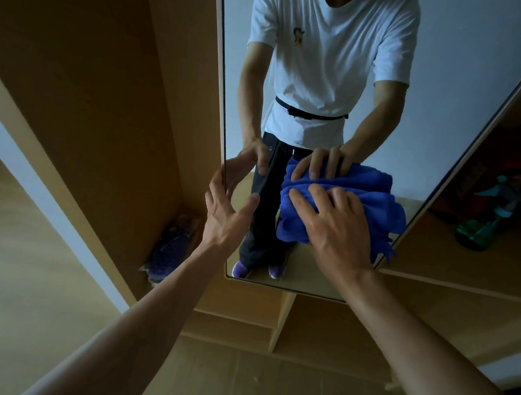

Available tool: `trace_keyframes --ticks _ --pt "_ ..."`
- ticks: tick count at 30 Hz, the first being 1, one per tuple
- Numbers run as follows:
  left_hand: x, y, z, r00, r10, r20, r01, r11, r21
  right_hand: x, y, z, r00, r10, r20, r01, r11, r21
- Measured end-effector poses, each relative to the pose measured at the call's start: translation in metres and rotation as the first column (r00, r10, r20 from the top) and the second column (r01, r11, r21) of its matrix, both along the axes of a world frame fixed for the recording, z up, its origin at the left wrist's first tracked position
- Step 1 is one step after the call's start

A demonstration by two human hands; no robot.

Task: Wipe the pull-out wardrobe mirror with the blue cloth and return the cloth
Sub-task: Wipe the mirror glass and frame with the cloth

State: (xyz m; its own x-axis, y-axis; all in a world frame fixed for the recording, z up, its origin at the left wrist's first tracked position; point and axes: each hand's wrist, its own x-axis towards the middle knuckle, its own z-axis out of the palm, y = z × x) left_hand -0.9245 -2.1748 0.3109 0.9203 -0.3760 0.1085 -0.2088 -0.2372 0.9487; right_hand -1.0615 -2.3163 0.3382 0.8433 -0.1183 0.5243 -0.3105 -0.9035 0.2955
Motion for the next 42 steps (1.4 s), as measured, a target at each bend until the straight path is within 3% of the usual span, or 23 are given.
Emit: trace_keyframes --ticks 8,14,24,31,42 --pt "-0.005 0.002 -0.011 1.0 -0.011 -0.002 0.011 1.0 -0.023 -0.01 -0.009 -0.037 0.993 0.004 -0.121 -0.005 1.0 -0.008" --pt "-0.008 0.001 -0.014 0.999 0.009 -0.051 -0.01 1.0 -0.007 -0.016 -0.016 -0.002 1.0 0.012 0.014 -0.013 0.998 0.06" --pt "-0.019 -0.011 -0.014 0.993 0.109 -0.051 -0.102 0.986 0.131 -0.036 -0.044 0.051 0.986 0.006 0.167 -0.003 1.0 -0.014" --pt "-0.02 -0.012 -0.022 0.992 0.13 -0.002 -0.128 0.979 0.157 -0.041 -0.05 0.013 0.989 -0.007 0.151 0.01 1.0 -0.015" --pt "-0.022 -0.007 -0.025 0.996 0.089 -0.007 -0.087 0.984 0.155 -0.058 -0.061 -0.028 1.0 0.015 -0.004 -0.015 1.0 -0.006"
